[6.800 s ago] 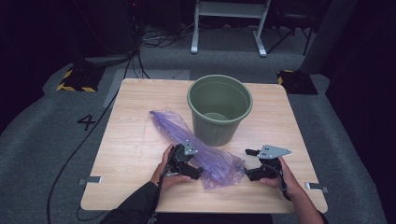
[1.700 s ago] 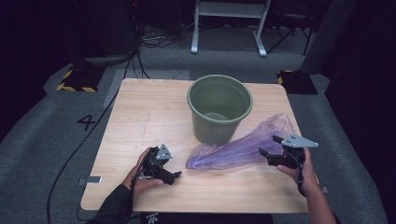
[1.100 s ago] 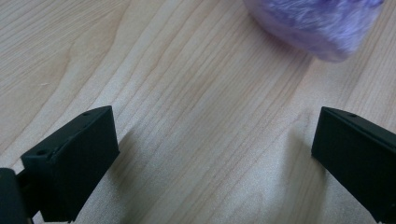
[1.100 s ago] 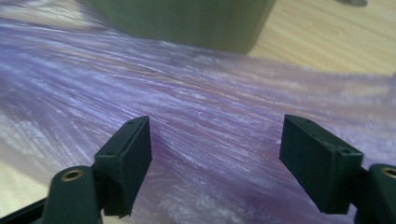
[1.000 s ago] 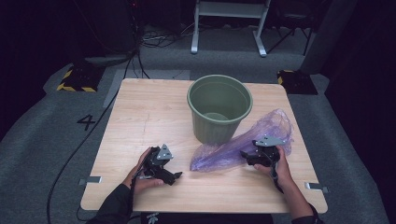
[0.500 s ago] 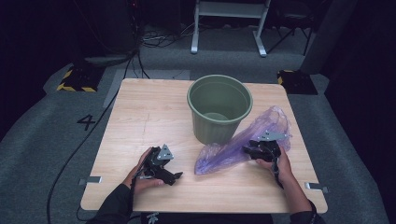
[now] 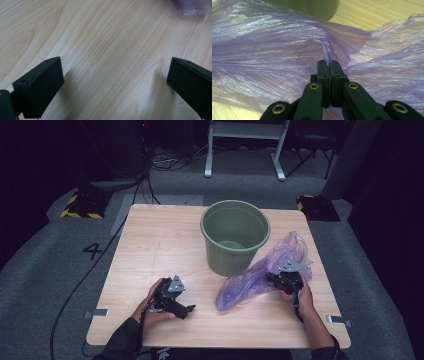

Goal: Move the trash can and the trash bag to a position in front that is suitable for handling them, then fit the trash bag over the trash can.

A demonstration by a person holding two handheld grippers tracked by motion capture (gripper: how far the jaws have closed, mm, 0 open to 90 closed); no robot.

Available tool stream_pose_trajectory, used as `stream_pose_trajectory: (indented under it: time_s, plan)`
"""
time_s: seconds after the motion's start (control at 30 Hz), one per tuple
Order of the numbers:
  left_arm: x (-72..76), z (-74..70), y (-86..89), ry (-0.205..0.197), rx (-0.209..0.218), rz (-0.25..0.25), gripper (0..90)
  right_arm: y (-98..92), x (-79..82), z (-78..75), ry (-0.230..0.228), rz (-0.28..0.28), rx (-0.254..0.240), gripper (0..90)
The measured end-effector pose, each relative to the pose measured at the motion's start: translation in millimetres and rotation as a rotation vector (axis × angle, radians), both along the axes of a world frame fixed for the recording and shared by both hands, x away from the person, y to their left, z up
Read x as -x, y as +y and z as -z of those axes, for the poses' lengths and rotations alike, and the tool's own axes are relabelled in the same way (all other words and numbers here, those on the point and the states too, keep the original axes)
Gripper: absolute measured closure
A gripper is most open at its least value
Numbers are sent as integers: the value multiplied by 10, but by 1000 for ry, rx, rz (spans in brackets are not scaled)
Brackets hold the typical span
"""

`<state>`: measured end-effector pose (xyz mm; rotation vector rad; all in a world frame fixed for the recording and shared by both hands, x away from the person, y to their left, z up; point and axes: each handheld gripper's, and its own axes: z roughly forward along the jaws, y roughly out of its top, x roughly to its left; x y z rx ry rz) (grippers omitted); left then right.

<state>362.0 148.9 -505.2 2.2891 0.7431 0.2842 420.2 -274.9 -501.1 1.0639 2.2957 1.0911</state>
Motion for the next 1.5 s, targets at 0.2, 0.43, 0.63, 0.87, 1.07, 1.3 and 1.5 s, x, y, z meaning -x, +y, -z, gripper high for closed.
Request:
stream_pose_trajectory:
  time_s: [0.2,0.43,0.63,0.87,1.07,1.3,1.5]
  plan:
    - [3,1,12,-3,1,8,3,-153,71,-117,-43,14,-51,897]
    - [-2,1,99,-2,0,40,3,-252,140,-249,-88,17,-92,899]
    - [-6,1,177,-3,3,32,9,-274,181,-316,-114,14,-119,900]
    - [-9,1,203,0,8,19,15,-263,214,-374,-149,0,-118,900]
    - [-4,0,197,-1,7,9,18,-265,245,-442,-180,-9,-121,900]
    - [-3,1,195,-1,8,6,16,-299,300,-567,-221,-15,-154,900]
    - [-3,1,194,-1,8,5,15,-332,359,-672,-261,-21,-173,900]
